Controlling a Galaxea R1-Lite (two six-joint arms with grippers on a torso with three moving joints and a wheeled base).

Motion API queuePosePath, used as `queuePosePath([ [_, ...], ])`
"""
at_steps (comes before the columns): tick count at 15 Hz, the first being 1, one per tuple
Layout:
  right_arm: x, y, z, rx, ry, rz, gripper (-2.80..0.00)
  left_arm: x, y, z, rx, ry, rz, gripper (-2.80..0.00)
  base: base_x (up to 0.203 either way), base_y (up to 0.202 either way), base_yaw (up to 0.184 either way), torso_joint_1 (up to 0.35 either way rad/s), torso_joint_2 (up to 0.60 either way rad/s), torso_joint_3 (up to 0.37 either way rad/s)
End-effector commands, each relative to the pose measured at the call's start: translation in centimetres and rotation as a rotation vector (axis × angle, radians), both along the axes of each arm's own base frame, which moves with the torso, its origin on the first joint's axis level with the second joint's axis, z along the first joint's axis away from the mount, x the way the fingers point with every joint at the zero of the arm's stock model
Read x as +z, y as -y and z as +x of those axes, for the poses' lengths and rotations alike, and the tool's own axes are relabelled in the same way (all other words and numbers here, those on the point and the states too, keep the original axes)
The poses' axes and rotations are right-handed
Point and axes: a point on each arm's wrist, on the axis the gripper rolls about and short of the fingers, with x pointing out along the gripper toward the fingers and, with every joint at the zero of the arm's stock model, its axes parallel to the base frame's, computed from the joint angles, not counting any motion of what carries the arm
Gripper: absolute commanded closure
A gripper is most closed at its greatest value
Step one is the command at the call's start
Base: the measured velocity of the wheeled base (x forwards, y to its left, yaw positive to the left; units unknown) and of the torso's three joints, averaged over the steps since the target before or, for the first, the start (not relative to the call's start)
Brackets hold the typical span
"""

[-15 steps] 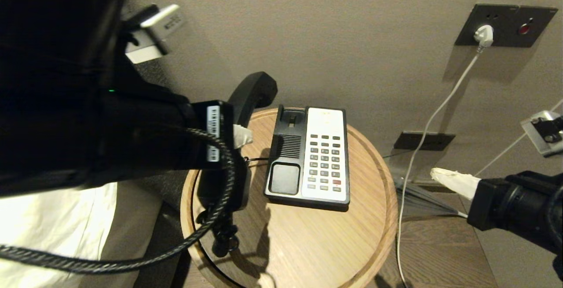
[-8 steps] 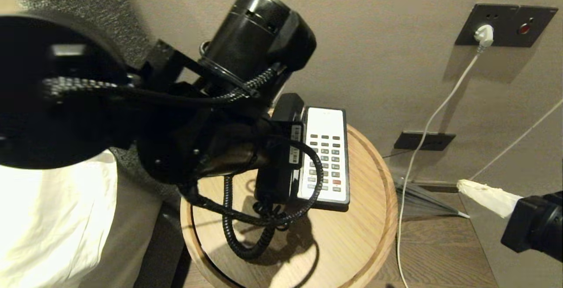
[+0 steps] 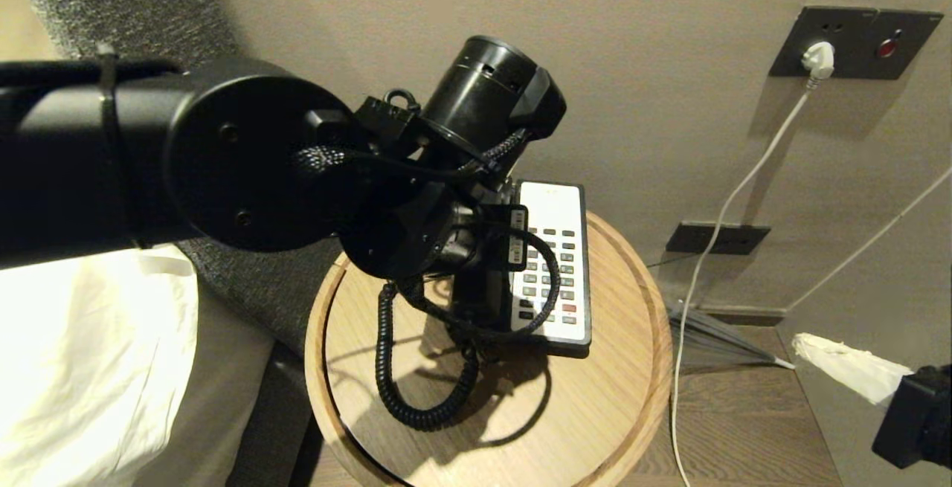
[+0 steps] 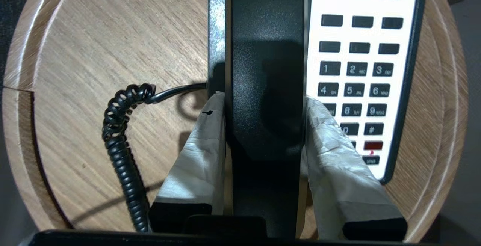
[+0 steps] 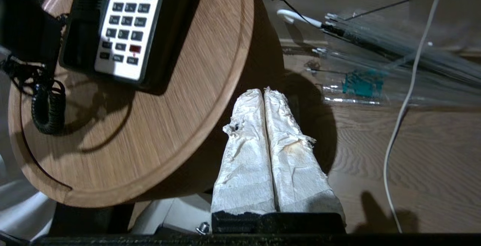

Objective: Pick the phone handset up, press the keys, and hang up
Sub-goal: Put the handset back

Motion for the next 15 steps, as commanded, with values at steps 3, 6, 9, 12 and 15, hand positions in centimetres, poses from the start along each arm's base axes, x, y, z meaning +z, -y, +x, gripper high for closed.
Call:
queuePosePath([
  [3,-0.1,0.2,-0.4,-0.001,0.009,0.007,0.00,-0.8,0.6,0.5,-0.002,-0.009,0.027,0.00,0.000,0.000,0.000,0.000,0.00,0.000],
  [6,-0.2,0.2,-0.3,0.002,0.002,0.003,0.00,-1.0,0.7,0.6,-0.003,-0.012,0.035,0.00,0.000,0.000,0.000,0.000,0.00,0.000],
  [9,-0.2,0.3,-0.4,0.003,0.005,0.006,0.00,-1.7,0.8,1.2,0.006,-0.023,0.049,0.00,0.000,0.000,0.000,0.000,0.00,0.000],
  [12,-0.4,0.4,-0.6,0.005,0.003,0.005,0.00,-1.9,0.7,1.5,0.005,-0.024,0.068,0.00,0.000,0.000,0.000,0.000,0.00,0.000],
  [15,-0.7,0.4,-0.6,0.009,-0.004,0.001,0.00,-1.7,0.3,2.0,0.018,-0.016,0.067,0.00,0.000,0.000,0.000,0.000,0.00,0.000],
])
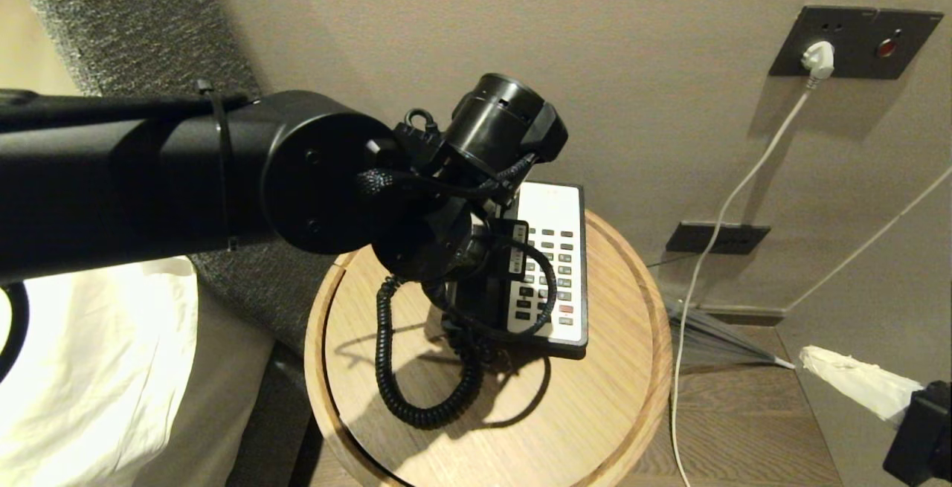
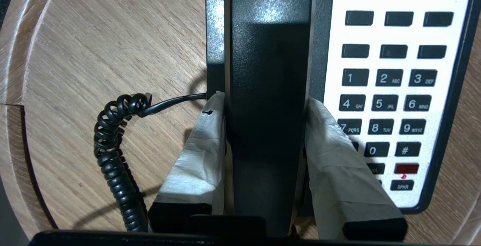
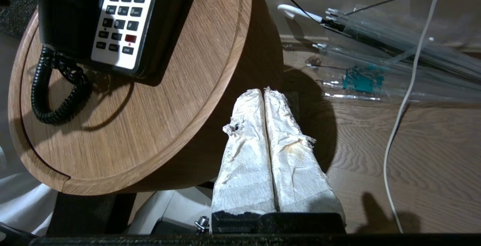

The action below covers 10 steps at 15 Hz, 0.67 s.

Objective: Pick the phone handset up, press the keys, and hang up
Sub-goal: Put the handset back

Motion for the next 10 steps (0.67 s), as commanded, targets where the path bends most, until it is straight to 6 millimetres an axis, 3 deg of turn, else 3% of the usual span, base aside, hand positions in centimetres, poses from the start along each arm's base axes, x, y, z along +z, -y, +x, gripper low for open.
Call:
queuePosePath([
  [1,-0.35,0.03,-0.07,0.001,-0.009,-0.004,0.00,0.43,-0.34,-0.05,0.006,0.011,0.000,0.00,0.000,0.000,0.000,0.000,0.00,0.000],
  [10,-1.12,0.37,-0.54,0.000,-0.022,-0.013,0.00,-0.37,-0.03,0.18,0.009,0.006,0.034,0.00,0.000,0.000,0.000,0.000,0.00,0.000],
])
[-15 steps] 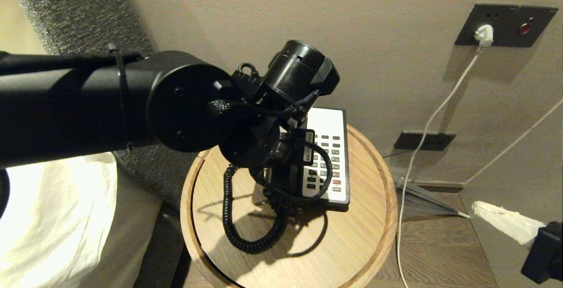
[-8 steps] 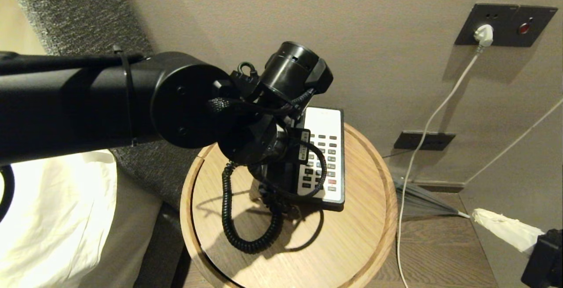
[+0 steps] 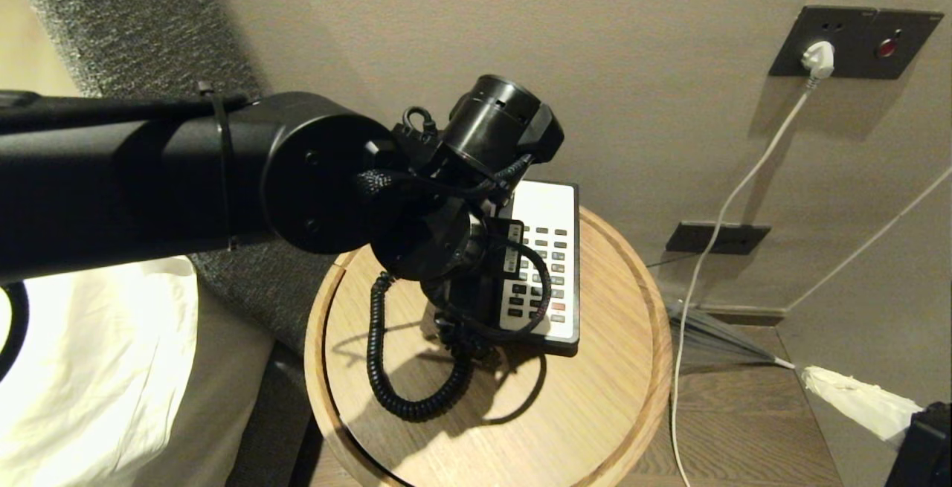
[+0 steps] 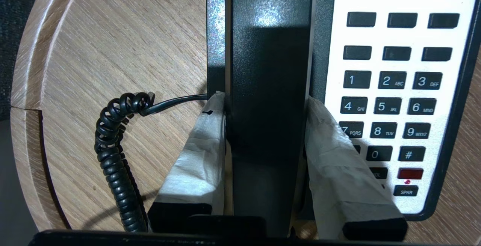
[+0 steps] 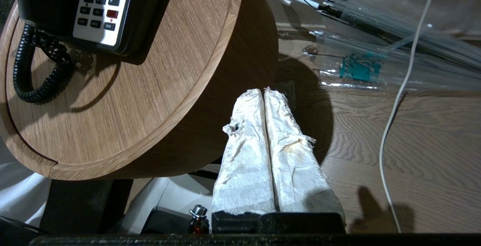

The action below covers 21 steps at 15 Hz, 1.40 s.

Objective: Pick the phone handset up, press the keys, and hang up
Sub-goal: Put the handset back

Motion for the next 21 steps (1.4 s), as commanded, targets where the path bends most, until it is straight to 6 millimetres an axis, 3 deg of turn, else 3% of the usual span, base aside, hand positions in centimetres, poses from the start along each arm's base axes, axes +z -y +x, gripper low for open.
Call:
queuePosePath([
  [1,0.0,0.0,0.0,-0.001,0.001,0.001,0.00,-0.3,0.1,0.1,0.002,-0.007,0.008,0.00,0.000,0.000,0.000,0.000,0.00,0.000],
  [8,-0.1,0.0,0.0,0.000,-0.003,-0.001,0.00,-0.3,0.3,0.0,-0.008,-0.005,0.013,0.00,0.000,0.000,0.000,0.000,0.00,0.000],
  [9,-0.2,0.0,0.0,0.000,-0.005,-0.003,0.00,-0.2,0.4,0.1,-0.008,0.002,0.005,-2.80,0.000,0.000,0.000,0.000,0.00,0.000],
  [12,-0.5,0.1,-0.1,0.001,-0.014,-0.009,0.00,0.0,0.4,0.2,-0.007,0.012,-0.001,-2.80,0.000,0.000,0.000,0.000,0.00,0.000],
  [16,-0.8,0.1,-0.2,0.002,-0.023,-0.015,0.00,1.6,-0.2,-0.4,-0.009,0.042,-0.041,-2.80,0.000,0.000,0.000,0.000,0.00,0.000],
  [21,-0.6,-0.1,0.0,0.007,-0.025,-0.020,0.00,6.1,-4.2,-3.9,-0.010,0.113,-0.148,-2.80,0.000,0.000,0.000,0.000,0.00,0.000],
])
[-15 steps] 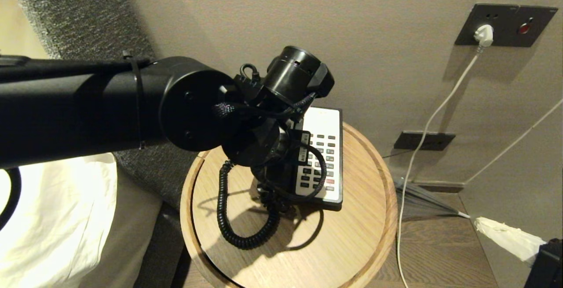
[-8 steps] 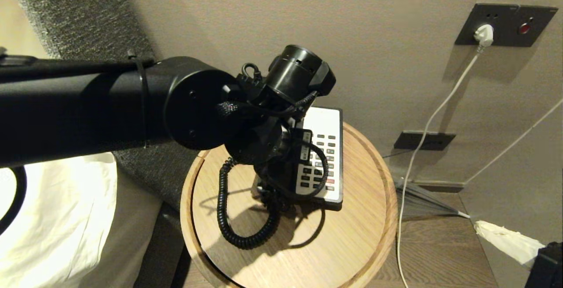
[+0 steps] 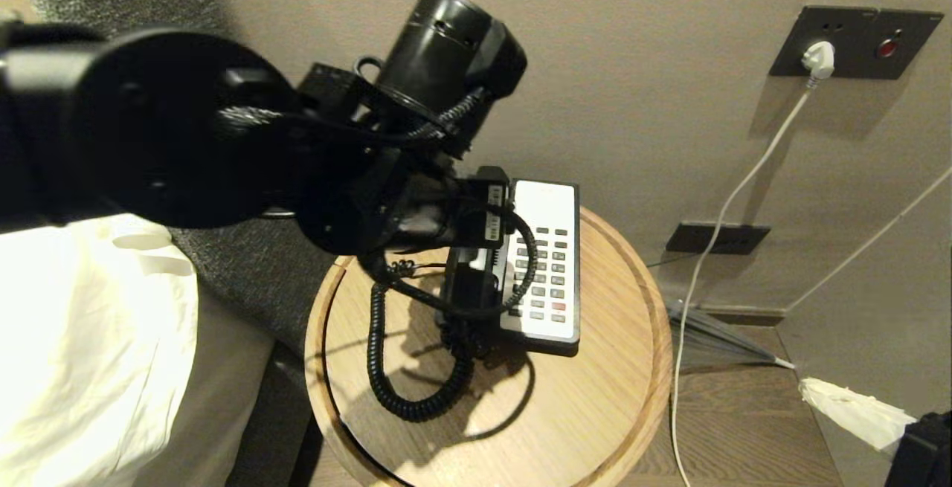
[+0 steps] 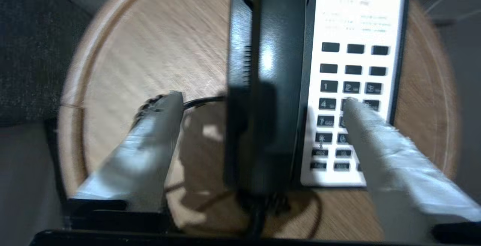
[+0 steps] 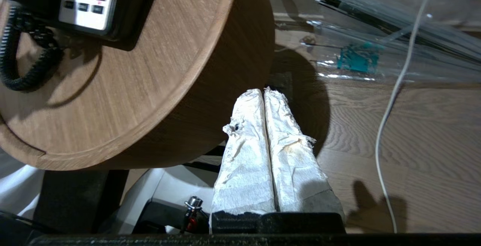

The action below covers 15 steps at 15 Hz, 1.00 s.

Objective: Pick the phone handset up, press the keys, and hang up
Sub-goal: Put the handset back, then end the call using the dial pad

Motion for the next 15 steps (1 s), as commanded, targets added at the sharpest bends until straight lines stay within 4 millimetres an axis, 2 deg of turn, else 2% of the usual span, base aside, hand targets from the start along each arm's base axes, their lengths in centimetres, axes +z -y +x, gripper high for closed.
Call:
queuePosePath([
  [1,0.2,-0.2,0.3,0.005,-0.002,-0.001,0.00,2.8,-2.9,-2.5,-0.002,0.051,-0.066,0.00,0.000,0.000,0.000,0.000,0.00,0.000],
  [5,1.7,-1.7,2.2,0.042,-0.053,-0.023,0.00,5.5,-8.8,-8.0,-0.034,0.111,-0.177,0.00,0.000,0.000,0.000,0.000,0.00,0.000],
  [7,2.2,-3.2,4.0,0.070,-0.083,-0.044,0.00,6.8,-11.3,-10.1,-0.043,0.145,-0.247,0.00,0.000,0.000,0.000,0.000,0.00,0.000],
  [9,3.1,-5.5,6.4,0.101,-0.095,-0.057,0.00,7.4,-13.5,-11.8,-0.042,0.169,-0.303,0.00,0.000,0.000,0.000,0.000,0.00,0.000],
  [12,3.5,-9.5,9.2,0.159,-0.109,-0.076,0.00,7.6,-15.6,-13.2,-0.030,0.198,-0.344,0.00,0.000,0.000,0.000,0.000,0.00,0.000],
  [15,3.2,-12.9,10.3,0.231,-0.119,-0.092,0.00,7.9,-16.6,-13.9,-0.027,0.216,-0.369,0.00,0.000,0.000,0.000,0.000,0.00,0.000],
])
